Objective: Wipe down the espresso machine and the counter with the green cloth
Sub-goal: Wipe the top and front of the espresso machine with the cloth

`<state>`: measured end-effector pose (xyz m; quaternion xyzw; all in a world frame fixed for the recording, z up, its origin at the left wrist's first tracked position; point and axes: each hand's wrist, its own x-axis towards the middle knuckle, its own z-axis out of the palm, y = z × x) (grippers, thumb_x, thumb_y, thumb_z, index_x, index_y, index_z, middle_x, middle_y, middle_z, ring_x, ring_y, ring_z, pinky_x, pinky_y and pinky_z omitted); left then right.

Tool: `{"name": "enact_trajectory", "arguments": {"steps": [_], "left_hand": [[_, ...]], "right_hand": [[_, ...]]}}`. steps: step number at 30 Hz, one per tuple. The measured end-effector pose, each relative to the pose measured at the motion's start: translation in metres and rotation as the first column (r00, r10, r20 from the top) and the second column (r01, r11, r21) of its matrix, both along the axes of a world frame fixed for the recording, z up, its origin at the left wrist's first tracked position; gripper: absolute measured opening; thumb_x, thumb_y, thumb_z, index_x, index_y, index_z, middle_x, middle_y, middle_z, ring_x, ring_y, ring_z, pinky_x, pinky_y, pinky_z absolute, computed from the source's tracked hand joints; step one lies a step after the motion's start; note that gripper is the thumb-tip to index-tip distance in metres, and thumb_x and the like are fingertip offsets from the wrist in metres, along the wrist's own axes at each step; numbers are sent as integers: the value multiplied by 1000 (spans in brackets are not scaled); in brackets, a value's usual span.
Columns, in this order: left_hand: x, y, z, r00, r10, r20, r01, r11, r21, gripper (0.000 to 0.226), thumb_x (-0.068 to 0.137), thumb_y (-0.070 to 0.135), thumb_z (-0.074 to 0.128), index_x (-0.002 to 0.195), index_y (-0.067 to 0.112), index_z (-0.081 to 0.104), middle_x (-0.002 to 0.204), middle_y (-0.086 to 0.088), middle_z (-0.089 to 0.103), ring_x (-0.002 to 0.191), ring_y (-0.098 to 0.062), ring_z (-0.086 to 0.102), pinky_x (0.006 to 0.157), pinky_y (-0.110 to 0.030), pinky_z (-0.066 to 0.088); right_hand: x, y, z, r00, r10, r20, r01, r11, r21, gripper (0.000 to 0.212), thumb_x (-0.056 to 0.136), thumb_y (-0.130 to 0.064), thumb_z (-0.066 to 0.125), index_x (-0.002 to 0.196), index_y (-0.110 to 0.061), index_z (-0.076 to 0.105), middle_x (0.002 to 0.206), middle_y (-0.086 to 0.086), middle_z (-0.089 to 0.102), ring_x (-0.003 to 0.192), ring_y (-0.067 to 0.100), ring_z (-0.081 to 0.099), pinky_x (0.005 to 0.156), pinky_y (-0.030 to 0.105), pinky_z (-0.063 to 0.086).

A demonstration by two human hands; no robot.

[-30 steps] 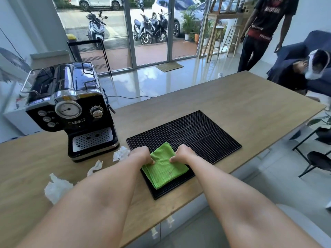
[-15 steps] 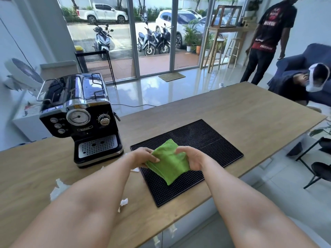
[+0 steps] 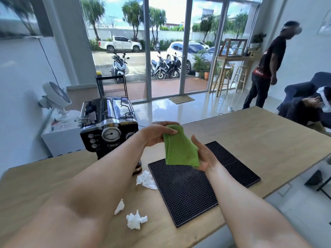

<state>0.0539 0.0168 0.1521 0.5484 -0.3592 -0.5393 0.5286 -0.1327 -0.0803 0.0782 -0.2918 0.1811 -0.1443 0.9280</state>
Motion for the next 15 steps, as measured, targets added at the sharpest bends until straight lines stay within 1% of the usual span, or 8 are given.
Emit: {"name": "enact_trajectory", "arguments": {"steps": [2,4,5,7,9,11,13,15], "left_hand": [[5,4,20,999,-5,48,6,1000,-22,41,85,-2,65,123,12,63,119,-10,63,107,-23,61,90,-32,53],[12,14,38,996,-2,86,5,1000,-30,39,85,-3,64,120,13,63,116,-9,65,104,-22,63,90,-32,54],[17,19,45,994,-1,108,4,999,-32,38,86,-3,64,120,13,63,115,-8,66,103,-21,64,91,-32,54],[23,26,59,989,1,149,4,999,-33,39,86,-2,64,122,13,62,118,-9,65,104,-22,63,93,-33,53],[33,35,71,982,44,182,-33,998,-62,41,84,-3,65,123,11,61,118,-11,64,103,-23,63,91,-33,54],[44,42,83,964,155,215,-132,984,-118,41,83,-3,68,122,8,62,117,-14,65,100,-25,64,89,-34,55],[56,49,94,915,289,281,-245,953,-181,41,81,-1,70,120,8,63,117,-17,64,100,-27,63,84,-35,56],[75,59,105,836,400,376,-335,914,-229,40,81,3,71,120,10,62,110,-14,65,94,-25,63,76,-33,57]], "right_hand": [[12,8,10,1000,19,17,-18,997,-75,48,85,-41,66,107,1,73,114,21,68,103,37,67,96,55,50],[24,18,21,997,40,59,-32,991,-133,63,67,-38,85,115,-2,69,117,21,67,105,36,67,94,55,52],[31,22,27,995,53,81,-40,988,-152,70,58,-37,92,114,-1,71,116,21,68,104,36,68,92,54,53],[42,32,38,986,70,151,-46,987,-155,70,51,-34,95,109,-1,74,113,21,71,100,35,70,85,53,57],[56,45,54,978,52,200,-16,984,-179,56,62,-32,89,108,-2,75,111,19,72,98,34,71,80,52,58],[75,51,70,973,7,229,39,980,-197,34,81,-28,69,107,-6,76,111,17,72,97,33,71,80,52,58],[93,49,82,975,-10,220,62,971,-230,29,91,-20,55,109,-9,75,115,16,71,100,33,70,85,52,57],[113,45,94,983,11,183,42,959,-281,28,96,-16,51,113,-10,72,117,15,70,101,32,70,86,50,57]]}}
